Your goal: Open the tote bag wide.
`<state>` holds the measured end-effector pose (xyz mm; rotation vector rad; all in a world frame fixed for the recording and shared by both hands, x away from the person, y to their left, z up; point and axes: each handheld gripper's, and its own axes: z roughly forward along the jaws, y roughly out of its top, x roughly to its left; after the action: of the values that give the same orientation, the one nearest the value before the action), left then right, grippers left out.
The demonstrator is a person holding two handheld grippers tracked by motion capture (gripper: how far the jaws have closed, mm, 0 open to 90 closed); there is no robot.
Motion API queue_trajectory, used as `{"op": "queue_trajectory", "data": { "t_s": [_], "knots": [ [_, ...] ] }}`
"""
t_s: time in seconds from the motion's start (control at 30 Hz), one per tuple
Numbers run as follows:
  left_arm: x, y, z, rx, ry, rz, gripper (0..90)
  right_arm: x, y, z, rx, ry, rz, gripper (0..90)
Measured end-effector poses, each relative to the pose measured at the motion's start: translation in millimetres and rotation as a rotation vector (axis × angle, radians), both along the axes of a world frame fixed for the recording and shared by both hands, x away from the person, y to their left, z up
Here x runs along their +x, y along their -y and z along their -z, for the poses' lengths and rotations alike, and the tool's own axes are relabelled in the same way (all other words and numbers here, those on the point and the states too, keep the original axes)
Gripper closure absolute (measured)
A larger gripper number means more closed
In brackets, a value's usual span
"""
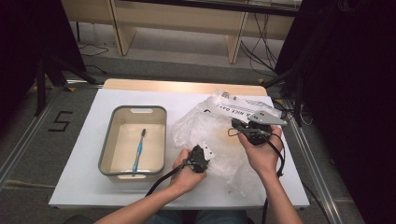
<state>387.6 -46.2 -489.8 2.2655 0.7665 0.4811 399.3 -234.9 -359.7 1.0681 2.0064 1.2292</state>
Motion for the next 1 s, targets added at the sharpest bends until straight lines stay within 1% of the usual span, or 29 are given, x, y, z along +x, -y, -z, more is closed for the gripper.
{"op": "queue_trajectory", "data": {
  "t_s": [0.13,0.27,0.3,0.33,0.4,0.5,0.57,0.63,0.67,0.7,0.73,0.8,0.87,0.93,0.97,1.0],
  "knots": [
    [-0.3,0.3,0.2,0.000,0.003,-0.001,88.9,0.6,0.2,0.5,0.000,-0.002,0.003,90.0],
    [0.2,-1.8,-2.4,0.002,-0.010,-0.003,85.8,1.0,-0.4,1.0,0.001,0.001,0.003,90.0],
    [-0.1,-2.6,-3.5,-0.003,-0.007,-0.004,84.6,1.1,-0.6,1.1,0.002,0.003,0.004,90.0],
    [-0.8,-2.7,-4.5,-0.020,-0.002,-0.007,83.5,1.2,-0.6,1.2,0.002,0.003,0.004,90.0],
    [-2.9,-4.3,-9.3,-0.032,0.002,0.002,80.7,1.5,-0.6,1.3,0.003,0.006,0.007,90.0],
    [-7.8,-7.5,-19.0,-0.039,0.018,0.022,75.2,1.6,-0.2,1.6,0.004,0.008,0.007,90.0],
    [-11.5,-9.7,-25.6,-0.061,0.028,0.024,70.8,1.3,-0.2,1.7,0.005,0.006,0.007,90.0],
    [-15.0,-12.9,-32.4,-0.069,0.028,0.025,63.5,1.1,0.0,1.8,0.003,0.005,0.005,90.0],
    [-17.2,-14.3,-35.8,-0.082,0.030,0.026,59.5,0.9,-0.2,1.8,0.004,0.002,0.006,90.0],
    [-19.0,-16.2,-39.3,-0.085,0.032,0.035,56.6,0.8,-0.2,1.8,0.004,0.002,0.006,90.0],
    [-20.9,-17.8,-42.7,-0.088,0.026,0.043,54.2,0.7,-0.4,1.8,0.004,0.001,0.006,90.0],
    [-25.1,-21.4,-48.0,-0.107,0.016,0.045,48.1,0.6,-0.5,2.1,0.004,0.000,0.005,90.0],
    [-28.4,-26.0,-53.0,-0.110,0.004,0.053,43.4,0.7,-0.4,2.6,0.003,0.001,0.006,90.0],
    [-31.5,-30.8,-58.5,-0.126,-0.010,0.057,40.8,0.6,-0.2,3.0,0.000,0.000,0.006,90.0],
    [-33.1,-33.1,-61.1,-0.137,-0.011,0.054,39.9,0.6,0.0,3.0,-0.001,0.000,0.006,90.0],
    [-34.4,-35.3,-63.7,-0.139,-0.011,0.054,39.0,0.6,0.1,3.0,0.000,0.000,0.006,90.0]
  ]
}}
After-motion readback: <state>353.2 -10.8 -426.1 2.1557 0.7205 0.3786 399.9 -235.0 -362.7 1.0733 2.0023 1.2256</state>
